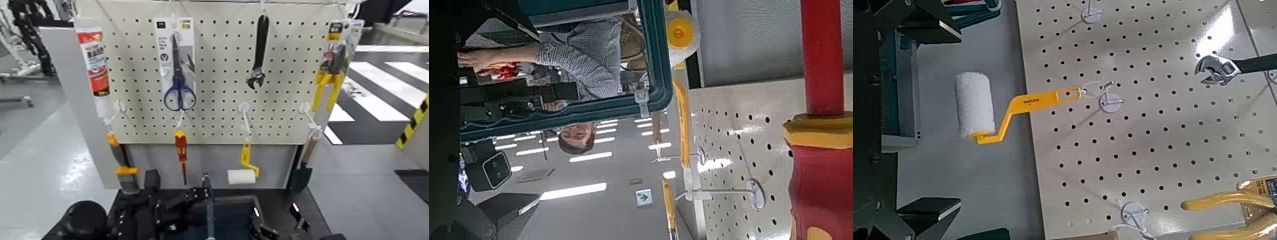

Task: Place the crate on the table.

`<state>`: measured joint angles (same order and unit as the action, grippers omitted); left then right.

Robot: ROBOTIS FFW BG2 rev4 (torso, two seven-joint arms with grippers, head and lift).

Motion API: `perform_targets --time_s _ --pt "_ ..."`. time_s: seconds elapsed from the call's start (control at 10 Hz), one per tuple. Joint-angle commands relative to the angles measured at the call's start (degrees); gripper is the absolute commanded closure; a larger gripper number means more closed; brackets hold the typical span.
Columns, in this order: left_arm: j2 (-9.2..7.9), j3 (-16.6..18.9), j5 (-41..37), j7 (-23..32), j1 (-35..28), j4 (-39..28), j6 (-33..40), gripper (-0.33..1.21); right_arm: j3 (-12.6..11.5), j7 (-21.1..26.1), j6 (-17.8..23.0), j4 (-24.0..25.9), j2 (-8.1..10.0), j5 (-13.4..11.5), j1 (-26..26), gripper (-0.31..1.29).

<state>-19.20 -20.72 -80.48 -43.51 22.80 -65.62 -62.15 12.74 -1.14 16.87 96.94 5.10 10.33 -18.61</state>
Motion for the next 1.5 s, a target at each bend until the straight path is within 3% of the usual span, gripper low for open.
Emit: perform_targets --time_s 0.1,0.4,0.5,0.7,1.1,1.5 --pt "0.13 3.4 0.5 1.9 -2.2 -3.3 -1.0 0.25 0.0 0.0 -0.2 0.1 0.0 0.0 -0.1 0.14" --pt "1.1 16.3 0.7 16.9 -11.0 -16.4 -3.8 0.25 -0.1 0.0 -0.3 0.4 0.0 0.0 -0.3 0.14" --pt "1.54 18.5 0.7 20.5 -13.4 -20.8 -3.1 0.25 -0.2 0.0 -0.4 0.4 0.0 0.0 -0.3 0.14" --pt "2.33 21.3 8.4 22.2 -17.6 -28.7 1.5 0.25 -0.3 0.0 -0.4 0.6 0.0 0.0 -0.5 0.14" --pt "3.12 20.8 28.1 24.8 -25.6 -39.8 17.8 0.25 -0.5 0.0 -0.4 0.9 0.0 0.0 -0.6 0.14" --pt "5.31 18.2 43.6 29.9 -33.6 -42.8 38.1 0.25 -0.9 0.0 -0.4 1.0 -0.09 0.0 -0.9 0.14"
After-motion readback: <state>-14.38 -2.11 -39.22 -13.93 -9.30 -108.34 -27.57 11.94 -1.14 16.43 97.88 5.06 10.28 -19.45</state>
